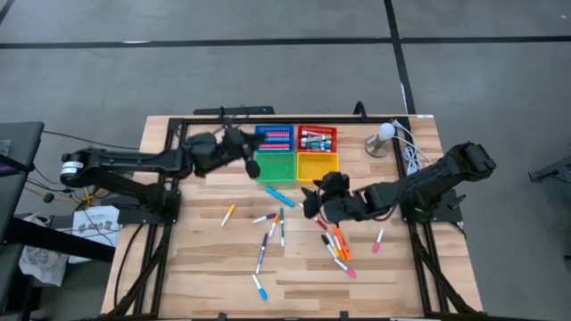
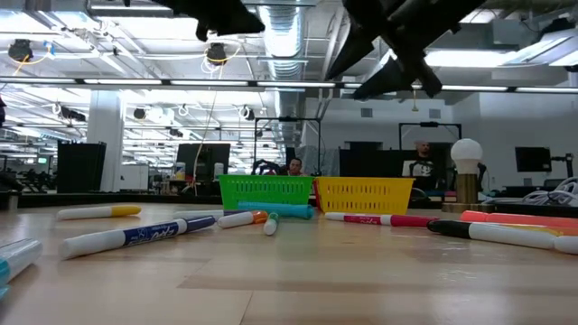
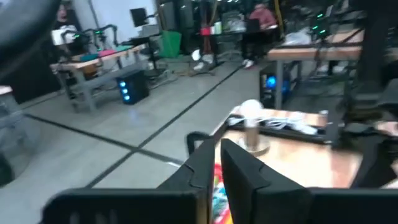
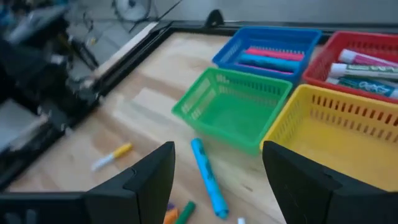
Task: Pick & Place Markers
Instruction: Put the blue highlighter into the blue bin
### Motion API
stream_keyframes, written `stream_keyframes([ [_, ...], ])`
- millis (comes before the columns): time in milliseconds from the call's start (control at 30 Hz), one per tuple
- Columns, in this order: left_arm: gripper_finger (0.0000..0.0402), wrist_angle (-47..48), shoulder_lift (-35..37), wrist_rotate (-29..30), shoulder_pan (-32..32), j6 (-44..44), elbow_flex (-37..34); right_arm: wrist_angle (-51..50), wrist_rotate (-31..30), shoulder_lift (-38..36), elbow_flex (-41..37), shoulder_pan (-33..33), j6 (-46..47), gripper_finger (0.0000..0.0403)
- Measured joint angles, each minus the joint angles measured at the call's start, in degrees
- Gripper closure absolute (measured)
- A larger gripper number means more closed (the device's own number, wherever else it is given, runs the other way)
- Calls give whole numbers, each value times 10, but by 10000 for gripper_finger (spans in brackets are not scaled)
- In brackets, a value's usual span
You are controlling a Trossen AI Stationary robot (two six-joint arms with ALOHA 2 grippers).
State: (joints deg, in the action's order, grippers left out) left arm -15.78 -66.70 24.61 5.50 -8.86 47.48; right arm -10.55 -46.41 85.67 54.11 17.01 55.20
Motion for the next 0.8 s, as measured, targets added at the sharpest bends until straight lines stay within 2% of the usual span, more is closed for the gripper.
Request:
stream_keyframes([
  [233,394,56,0,-145,74,1,0,13,0,0,0,-14,24,168],
  [500,392,96,0,-198,80,1,-24,56,12,2,0,-20,-29,168],
  [700,392,98,7,-216,79,35,-72,130,174,63,2,-65,-124,187],
  [800,390,98,24,-217,75,50,-89,153,226,103,0,-82,-157,205],
])
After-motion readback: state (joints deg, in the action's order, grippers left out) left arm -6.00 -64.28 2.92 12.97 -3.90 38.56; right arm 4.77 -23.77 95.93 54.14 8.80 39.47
